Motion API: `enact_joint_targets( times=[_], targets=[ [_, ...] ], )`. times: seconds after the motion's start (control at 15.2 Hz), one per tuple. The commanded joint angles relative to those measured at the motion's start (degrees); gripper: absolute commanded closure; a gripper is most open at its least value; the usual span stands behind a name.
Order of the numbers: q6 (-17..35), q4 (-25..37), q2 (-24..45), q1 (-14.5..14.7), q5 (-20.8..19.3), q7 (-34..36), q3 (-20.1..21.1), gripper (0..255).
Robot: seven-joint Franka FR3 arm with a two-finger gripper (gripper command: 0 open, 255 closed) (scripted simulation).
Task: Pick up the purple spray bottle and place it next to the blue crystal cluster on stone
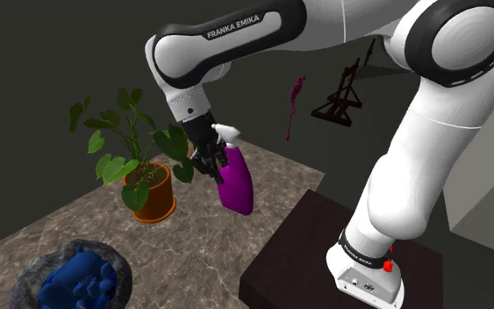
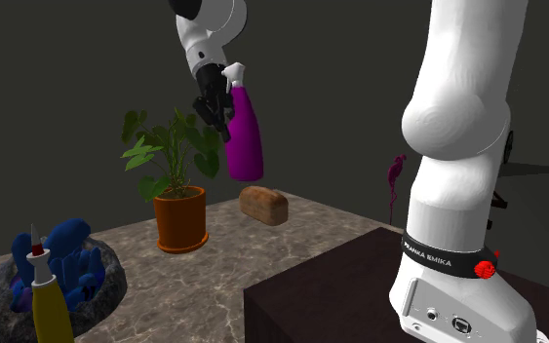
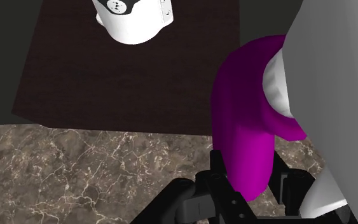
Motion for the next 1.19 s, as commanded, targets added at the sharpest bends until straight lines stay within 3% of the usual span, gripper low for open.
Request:
enact_joint_targets(
  times=[0.0, 0.46, 0.86, 1.12],
  targets=[
    [0.0, 4.1, 3.9, 1.1, 0.2, 2.6, 1.1, 255],
    [-3.3, 23.0, 18.7, 5.7, -1.1, 10.7, 3.5, 255],
    [-9.6, 44.9, 33.5, 11.4, -3.4, 16.9, 4.3, 255],
    [-6.6, 41.9, 33.5, 11.2, -3.5, 16.3, 4.1, 255]
  ],
)
